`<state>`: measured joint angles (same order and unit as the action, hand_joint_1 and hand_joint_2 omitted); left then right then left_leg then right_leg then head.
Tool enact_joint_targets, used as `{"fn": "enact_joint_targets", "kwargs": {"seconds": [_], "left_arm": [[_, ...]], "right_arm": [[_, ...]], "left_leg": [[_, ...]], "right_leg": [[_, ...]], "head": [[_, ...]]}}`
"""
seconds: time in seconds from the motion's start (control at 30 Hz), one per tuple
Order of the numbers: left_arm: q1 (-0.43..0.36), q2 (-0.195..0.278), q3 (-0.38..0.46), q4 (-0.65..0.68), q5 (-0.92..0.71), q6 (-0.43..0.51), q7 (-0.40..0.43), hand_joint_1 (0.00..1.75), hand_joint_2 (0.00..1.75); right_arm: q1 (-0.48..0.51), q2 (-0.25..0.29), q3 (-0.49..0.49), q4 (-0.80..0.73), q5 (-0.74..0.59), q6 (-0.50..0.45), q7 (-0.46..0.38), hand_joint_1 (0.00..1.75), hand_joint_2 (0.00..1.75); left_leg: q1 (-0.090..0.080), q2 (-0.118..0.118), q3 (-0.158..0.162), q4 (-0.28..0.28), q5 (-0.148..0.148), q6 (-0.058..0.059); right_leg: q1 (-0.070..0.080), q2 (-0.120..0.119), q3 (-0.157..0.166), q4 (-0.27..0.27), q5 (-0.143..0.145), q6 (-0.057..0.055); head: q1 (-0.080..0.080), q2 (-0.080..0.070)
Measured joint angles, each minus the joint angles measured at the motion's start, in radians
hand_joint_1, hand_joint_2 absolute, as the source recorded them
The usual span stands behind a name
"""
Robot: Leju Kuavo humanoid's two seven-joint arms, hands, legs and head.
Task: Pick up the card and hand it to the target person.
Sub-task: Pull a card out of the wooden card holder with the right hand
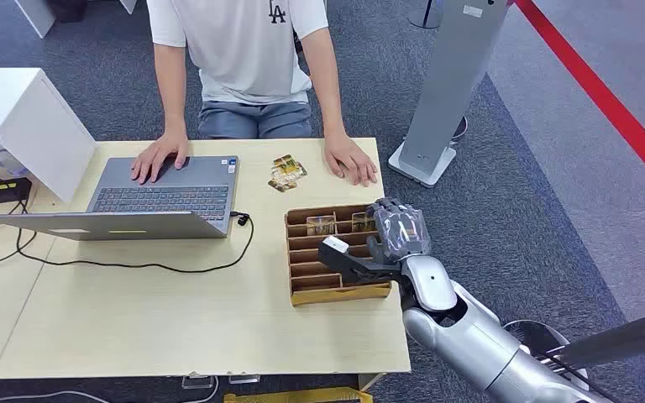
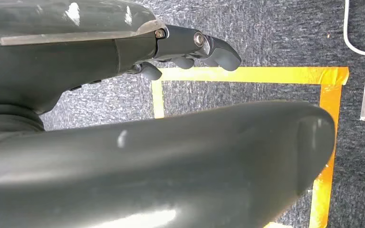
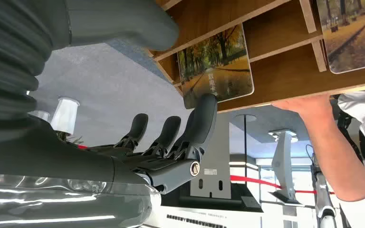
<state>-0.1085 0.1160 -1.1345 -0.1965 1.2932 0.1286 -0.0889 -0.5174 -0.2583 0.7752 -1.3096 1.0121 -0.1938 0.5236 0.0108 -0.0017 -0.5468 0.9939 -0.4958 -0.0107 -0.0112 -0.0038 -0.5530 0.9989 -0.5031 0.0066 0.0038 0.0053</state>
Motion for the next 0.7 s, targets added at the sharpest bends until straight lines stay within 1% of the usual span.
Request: {"fn": "enact_joint_targets", "kwargs": {"seconds": [0.2,0.4,0.57,0.7], "left_arm": [[0.0,0.0,0.0,0.0,0.0,0.0,0.0,0.0,0.0],[0.0,0.0,0.0,0.0,0.0,-0.004,0.0,0.0,0.0],[0.0,0.0,0.0,0.0,0.0,-0.004,0.0,0.0,0.0],[0.0,0.0,0.0,0.0,0.0,-0.005,0.0,0.0,0.0]], "right_arm": [[-0.004,-0.001,0.0,0.0,0.0,0.0,0.001,0.79,1.75],[-0.006,-0.003,0.001,0.0,-0.009,-0.006,0.0,0.79,1.75],[-0.01,-0.003,0.001,0.003,-0.014,-0.008,-0.001,0.71,1.75],[-0.015,-0.003,0.002,0.008,-0.017,-0.008,-0.001,0.71,1.75]], "left_leg": [[0.0,0.0,0.0,0.0,0.0,0.0],[0.0,0.0,0.0,0.0,0.0,0.0],[0.0,0.0,0.0,0.0,0.0,0.0],[0.0,0.0,0.0,0.0,0.0,0.0]], "right_leg": [[0.0,0.0,0.0,0.0,0.0,0.0],[0.0,0.0,0.0,0.0,0.0,0.0],[0.0,0.0,0.0,0.0,0.0,0.0],[0.0,0.0,0.0,0.0,0.0,0.0]], "head": [[0.0,0.0],[0.0,0.0],[0.0,0.0],[0.0,0.0]]}}
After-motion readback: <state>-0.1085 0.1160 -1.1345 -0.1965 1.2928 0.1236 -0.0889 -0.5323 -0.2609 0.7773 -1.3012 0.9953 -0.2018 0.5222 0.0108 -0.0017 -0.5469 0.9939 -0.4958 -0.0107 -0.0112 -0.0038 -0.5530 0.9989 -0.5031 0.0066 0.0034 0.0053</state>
